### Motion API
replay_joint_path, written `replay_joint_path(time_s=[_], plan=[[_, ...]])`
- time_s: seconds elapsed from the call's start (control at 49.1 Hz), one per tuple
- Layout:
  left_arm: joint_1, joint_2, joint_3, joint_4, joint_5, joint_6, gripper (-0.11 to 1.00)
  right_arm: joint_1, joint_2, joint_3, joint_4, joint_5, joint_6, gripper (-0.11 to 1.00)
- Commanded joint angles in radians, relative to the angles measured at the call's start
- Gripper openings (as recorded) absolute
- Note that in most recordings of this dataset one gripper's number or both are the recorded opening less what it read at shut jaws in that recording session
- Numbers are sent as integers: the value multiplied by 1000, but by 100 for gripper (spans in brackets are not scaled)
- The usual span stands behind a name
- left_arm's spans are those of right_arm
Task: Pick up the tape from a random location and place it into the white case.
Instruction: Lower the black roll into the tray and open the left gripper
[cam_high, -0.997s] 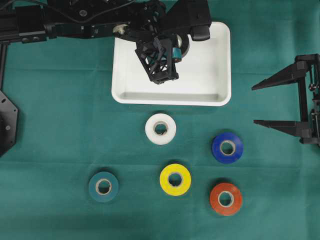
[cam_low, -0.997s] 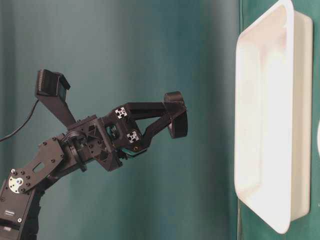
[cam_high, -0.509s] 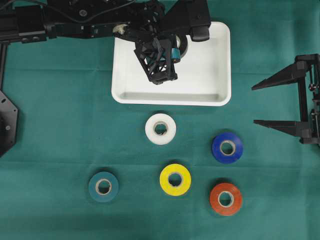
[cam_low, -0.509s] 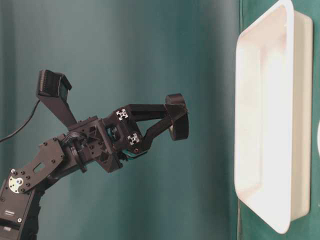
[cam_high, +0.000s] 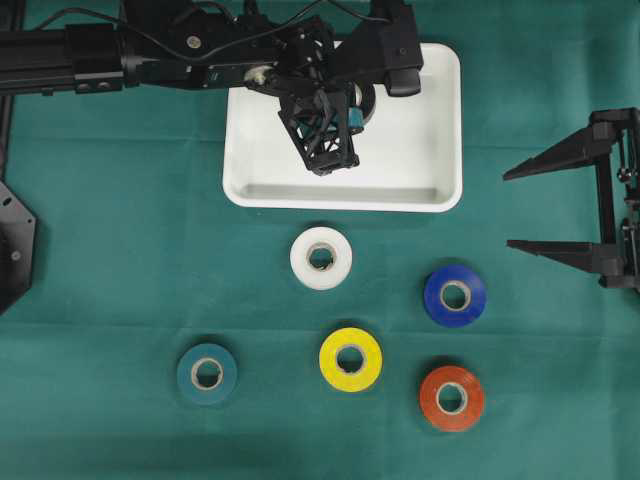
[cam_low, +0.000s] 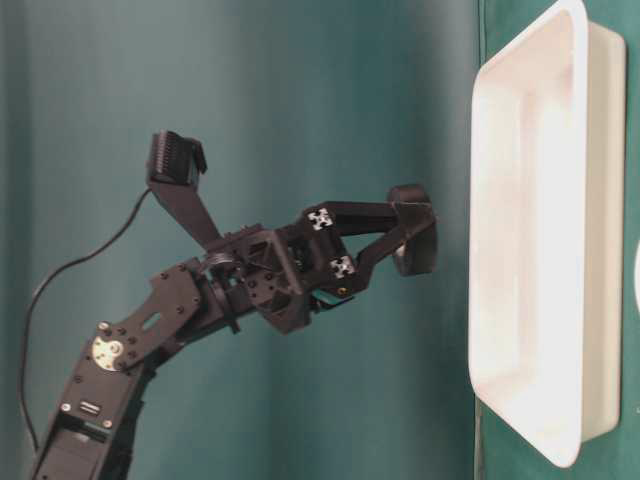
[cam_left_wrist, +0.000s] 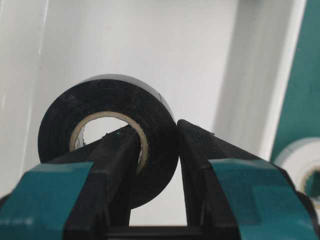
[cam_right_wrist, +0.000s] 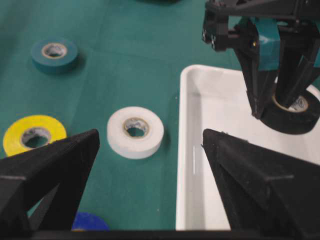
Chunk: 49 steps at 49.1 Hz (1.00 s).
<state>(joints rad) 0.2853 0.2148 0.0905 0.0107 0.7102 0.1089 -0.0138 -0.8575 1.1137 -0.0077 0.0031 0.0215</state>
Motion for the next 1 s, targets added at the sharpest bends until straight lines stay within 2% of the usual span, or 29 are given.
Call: replay_joint_path(time_s=[0.0, 0.631, 0.977], plan=[[3, -9, 0, 0, -37, 2, 19, -2, 6, -26, -2, -6, -2, 92], [32, 130, 31, 0, -129, 3, 19, -2, 15, -26, -2, -8, -2, 92], [37, 132, 37, -2, -167, 3, 19, -2, 15, -26, -2, -8, -2, 92]])
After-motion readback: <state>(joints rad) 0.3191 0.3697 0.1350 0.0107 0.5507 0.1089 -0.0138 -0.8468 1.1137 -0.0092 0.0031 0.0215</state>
